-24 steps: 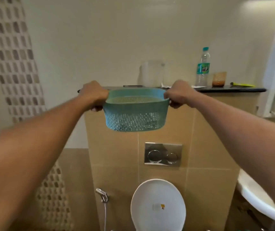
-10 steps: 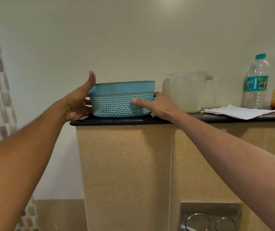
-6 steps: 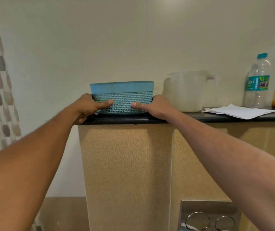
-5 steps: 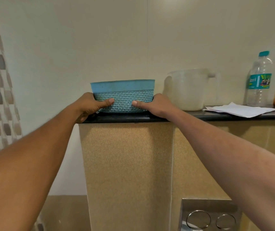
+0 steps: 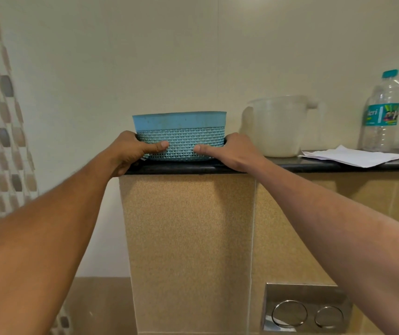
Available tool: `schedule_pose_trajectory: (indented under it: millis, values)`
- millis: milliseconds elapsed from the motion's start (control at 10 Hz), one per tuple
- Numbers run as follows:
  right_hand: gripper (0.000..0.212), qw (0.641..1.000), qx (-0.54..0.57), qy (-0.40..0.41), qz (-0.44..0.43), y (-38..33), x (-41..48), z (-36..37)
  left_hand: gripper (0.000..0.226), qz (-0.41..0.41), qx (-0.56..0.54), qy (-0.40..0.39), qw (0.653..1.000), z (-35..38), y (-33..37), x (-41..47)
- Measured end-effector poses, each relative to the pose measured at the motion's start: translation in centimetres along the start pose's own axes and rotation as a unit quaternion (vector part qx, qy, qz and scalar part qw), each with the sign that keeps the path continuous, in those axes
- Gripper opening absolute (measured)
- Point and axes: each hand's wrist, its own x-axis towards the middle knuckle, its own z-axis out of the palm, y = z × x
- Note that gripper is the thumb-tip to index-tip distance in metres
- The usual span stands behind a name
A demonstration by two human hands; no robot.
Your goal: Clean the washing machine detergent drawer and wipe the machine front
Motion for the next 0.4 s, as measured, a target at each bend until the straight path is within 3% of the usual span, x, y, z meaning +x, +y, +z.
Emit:
schedule_pose_trajectory:
  millis: [300,400]
  values:
    - [0.074,0.998,-0.033,-0.050,-0.002,-0.3,-0.8,-0.2,0.049,0.007,0.018,0.011,1.000,0.3,0.4,-0.9]
    - [0.059,0.999,-0.041,-0.028,-0.015,-0.8,-1.4,-0.6,0.054,0.022,0.034,0.022,0.999,0.9,0.8,-1.6]
